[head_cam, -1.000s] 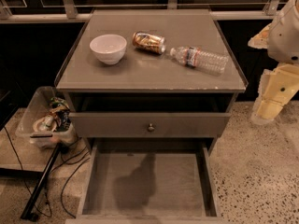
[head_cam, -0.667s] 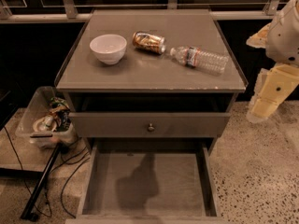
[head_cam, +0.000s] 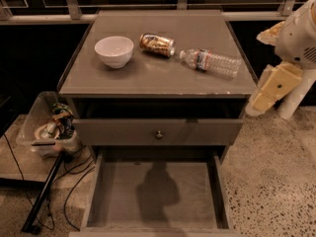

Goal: Place water bottle into middle drawer

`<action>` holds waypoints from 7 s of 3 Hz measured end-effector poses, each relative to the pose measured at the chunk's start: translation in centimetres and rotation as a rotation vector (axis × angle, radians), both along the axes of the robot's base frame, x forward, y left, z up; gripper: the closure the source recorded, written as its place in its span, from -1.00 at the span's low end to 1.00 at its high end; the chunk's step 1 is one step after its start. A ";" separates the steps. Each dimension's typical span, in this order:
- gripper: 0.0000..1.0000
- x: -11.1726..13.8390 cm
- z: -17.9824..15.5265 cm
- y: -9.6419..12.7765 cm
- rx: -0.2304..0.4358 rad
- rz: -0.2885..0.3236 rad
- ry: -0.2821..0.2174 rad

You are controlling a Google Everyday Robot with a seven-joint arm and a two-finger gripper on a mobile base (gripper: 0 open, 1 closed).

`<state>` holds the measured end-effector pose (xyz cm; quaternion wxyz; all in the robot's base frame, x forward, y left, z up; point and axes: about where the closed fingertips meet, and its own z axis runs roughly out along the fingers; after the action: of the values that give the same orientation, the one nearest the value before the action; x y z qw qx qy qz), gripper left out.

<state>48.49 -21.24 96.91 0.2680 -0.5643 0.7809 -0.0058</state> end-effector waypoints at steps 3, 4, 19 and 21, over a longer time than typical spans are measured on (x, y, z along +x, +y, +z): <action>-1.00 4.3 -2.0 0.8 0.135 0.004 -0.031; -1.00 4.9 -2.1 1.5 0.136 0.016 -0.063; 0.30 23.8 -12.1 0.8 0.169 -0.030 -0.043; 1.00 23.1 -11.5 2.1 0.175 0.005 -0.034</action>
Offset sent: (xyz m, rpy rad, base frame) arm 0.0676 0.0095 -0.0318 0.2002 -0.0318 -0.0056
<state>71.56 -19.16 85.39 0.3295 -0.5403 0.7724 0.0537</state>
